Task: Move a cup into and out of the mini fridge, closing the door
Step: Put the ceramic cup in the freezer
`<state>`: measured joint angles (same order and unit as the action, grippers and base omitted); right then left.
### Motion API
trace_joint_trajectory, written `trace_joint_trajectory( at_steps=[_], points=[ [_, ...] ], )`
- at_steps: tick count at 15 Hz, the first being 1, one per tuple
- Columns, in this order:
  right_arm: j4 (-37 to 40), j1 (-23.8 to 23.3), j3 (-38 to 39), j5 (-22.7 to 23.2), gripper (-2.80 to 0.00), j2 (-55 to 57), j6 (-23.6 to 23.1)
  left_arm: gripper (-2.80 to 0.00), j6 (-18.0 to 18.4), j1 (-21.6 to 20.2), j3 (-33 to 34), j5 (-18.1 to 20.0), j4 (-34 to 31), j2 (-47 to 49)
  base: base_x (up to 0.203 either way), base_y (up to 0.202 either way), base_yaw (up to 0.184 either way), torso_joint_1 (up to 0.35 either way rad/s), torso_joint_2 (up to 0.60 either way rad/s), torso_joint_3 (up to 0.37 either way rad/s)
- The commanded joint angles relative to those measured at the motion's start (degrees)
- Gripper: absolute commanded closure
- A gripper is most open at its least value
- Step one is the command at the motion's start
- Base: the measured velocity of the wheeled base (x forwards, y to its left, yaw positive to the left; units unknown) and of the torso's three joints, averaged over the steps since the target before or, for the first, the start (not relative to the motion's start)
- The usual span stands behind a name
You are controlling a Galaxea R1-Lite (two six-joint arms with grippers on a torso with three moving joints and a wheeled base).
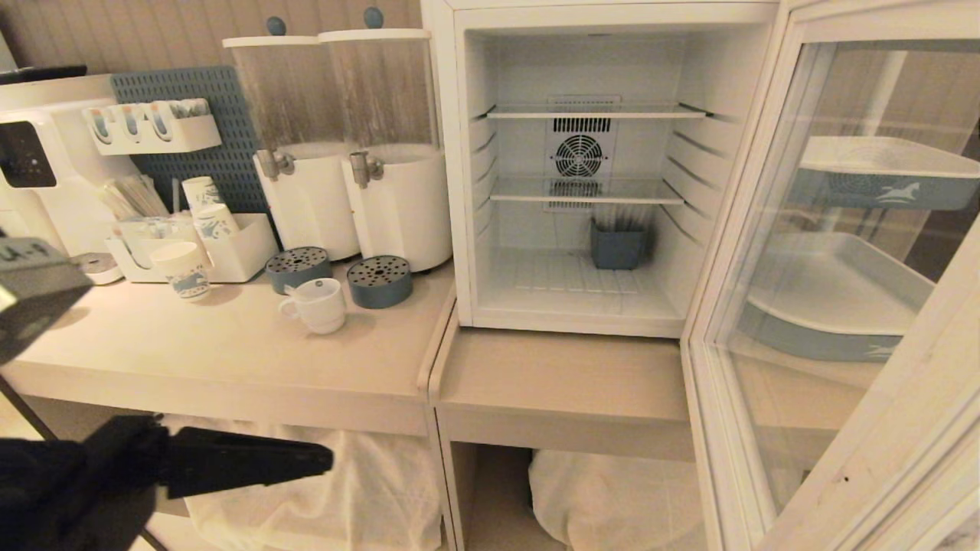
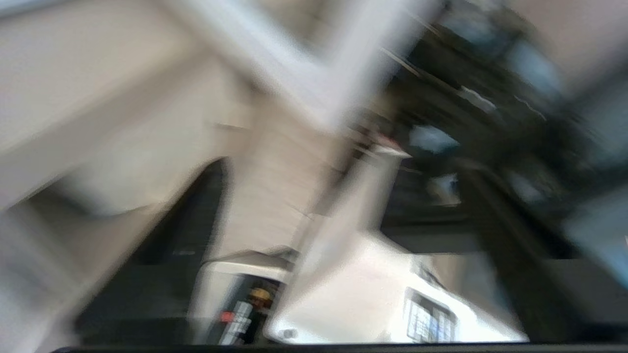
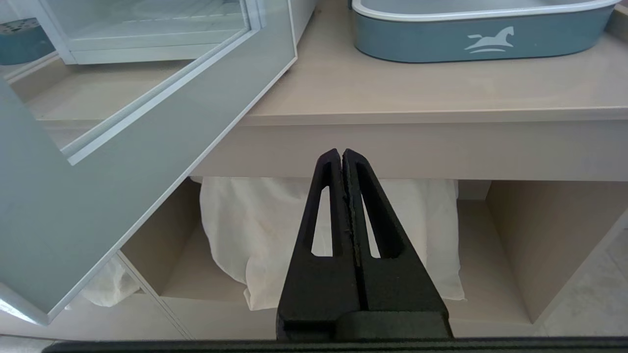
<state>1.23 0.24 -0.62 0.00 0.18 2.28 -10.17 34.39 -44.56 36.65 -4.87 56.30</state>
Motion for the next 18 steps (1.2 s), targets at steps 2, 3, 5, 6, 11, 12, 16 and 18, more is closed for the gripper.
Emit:
trace_joint_trajectory(
  at_steps=[2,3,5,6,11,12,16,18],
  points=[
    [0.00,0.02,0.01,0.00,0.00,0.08,0.01,0.00,-1.40,-9.74,7.50,-8.91,-1.02,-10.87,0.000,0.000,0.000,0.000,0.00,0.000],
    [0.00,0.02,0.01,0.00,0.00,0.00,0.01,0.00,-1.77,-10.20,9.81,-14.96,-1.37,-13.39,0.000,0.000,0.000,0.000,0.00,0.000],
    [-0.09,0.02,0.01,0.00,0.00,0.08,0.01,0.00,-3.41,-10.70,11.83,-20.57,-2.88,-16.86,0.000,0.000,0.000,0.000,0.00,0.000],
    [-0.09,0.02,0.01,0.00,0.00,0.08,0.01,0.00,-4.47,-11.21,11.64,-21.96,-5.51,-19.22,0.000,0.000,0.000,0.000,0.00,0.000],
    [-0.09,0.02,0.01,0.00,0.00,0.08,0.01,0.00,-6.50,-24.11,5.63,-23.84,-25.19,-34.35,0.000,0.000,0.000,0.000,0.00,0.000],
    [-0.22,0.02,0.06,0.00,0.00,0.08,0.01,0.00,-6.72,-26.82,5.03,-23.82,-28.50,-37.87,0.000,0.000,0.000,0.000,0.00,0.000],
    [-0.26,0.02,0.09,0.00,0.00,0.08,0.01,0.00,-4.39,-33.38,5.06,-24.09,-39.33,-52.18,0.000,0.000,0.000,0.000,0.00,0.000],
    [-0.41,0.02,0.09,0.00,0.00,0.08,0.01,0.00,-2.62,-33.98,4.10,-25.08,-50.27,-56.46,0.000,0.000,0.000,0.000,0.00,0.000]
  ],
)
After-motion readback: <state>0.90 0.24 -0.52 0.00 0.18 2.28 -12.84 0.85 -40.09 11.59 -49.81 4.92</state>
